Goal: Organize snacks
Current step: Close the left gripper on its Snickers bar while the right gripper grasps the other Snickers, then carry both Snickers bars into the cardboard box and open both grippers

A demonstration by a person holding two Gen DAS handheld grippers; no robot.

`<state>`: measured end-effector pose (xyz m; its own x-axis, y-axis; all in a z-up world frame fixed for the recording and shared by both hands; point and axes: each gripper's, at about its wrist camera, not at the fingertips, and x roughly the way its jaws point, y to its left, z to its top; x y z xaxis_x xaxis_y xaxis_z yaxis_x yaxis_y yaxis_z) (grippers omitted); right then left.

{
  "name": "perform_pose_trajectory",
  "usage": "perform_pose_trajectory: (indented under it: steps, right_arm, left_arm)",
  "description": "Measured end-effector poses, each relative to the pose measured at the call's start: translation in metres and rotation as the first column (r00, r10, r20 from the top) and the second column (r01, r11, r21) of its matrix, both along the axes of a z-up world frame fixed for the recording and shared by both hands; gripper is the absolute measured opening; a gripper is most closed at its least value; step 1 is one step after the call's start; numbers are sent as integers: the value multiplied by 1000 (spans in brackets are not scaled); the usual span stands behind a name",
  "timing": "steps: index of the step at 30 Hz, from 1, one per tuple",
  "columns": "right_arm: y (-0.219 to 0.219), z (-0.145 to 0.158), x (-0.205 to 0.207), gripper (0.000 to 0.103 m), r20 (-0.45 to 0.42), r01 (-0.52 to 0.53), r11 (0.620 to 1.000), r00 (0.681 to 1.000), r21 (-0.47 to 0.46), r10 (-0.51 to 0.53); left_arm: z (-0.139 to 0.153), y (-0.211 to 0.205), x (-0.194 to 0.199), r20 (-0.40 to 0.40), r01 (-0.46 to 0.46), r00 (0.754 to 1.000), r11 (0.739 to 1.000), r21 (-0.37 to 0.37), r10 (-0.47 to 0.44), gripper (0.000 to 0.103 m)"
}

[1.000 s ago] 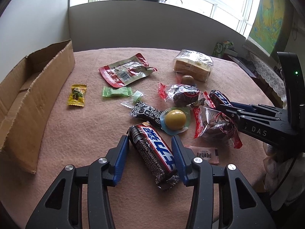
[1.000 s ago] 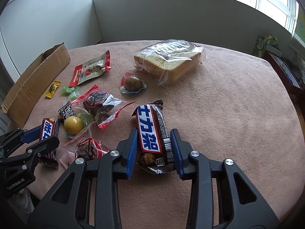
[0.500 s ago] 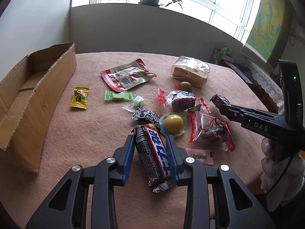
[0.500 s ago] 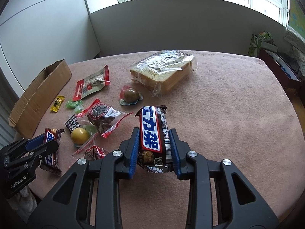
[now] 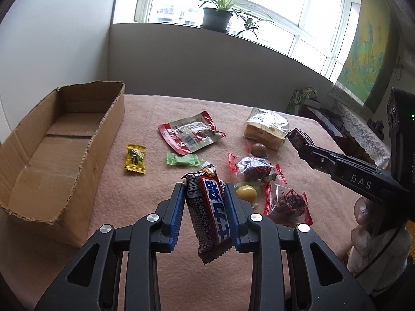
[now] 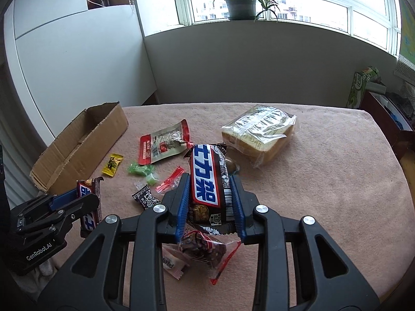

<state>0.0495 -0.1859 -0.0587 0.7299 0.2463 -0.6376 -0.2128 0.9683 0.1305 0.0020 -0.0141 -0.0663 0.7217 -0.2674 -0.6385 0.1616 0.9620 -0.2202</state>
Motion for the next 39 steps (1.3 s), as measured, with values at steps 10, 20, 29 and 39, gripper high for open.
perform_pose_trajectory:
  steps: [10,20,29,39]
  right_arm:
    - [38,17,-1,31,46,-51,998,998,21,50]
    - [98,24,2,31,59,-143,989,988,29,141]
    - [176,25,-1,31,70,-262,965,963,18,260]
    - [235,17,7,32,51,-334,942,942,20,332]
  left_arm:
    - [18,22,-5,58,-43,997,999,-33,44,29]
    - [34,81,-15,122,-173,976,982,-79,182,29]
    - [32,129,-20,131,-274,950,958,-88,284,29]
    - [24,161,-21,121,-339,930,937,-86,348,29]
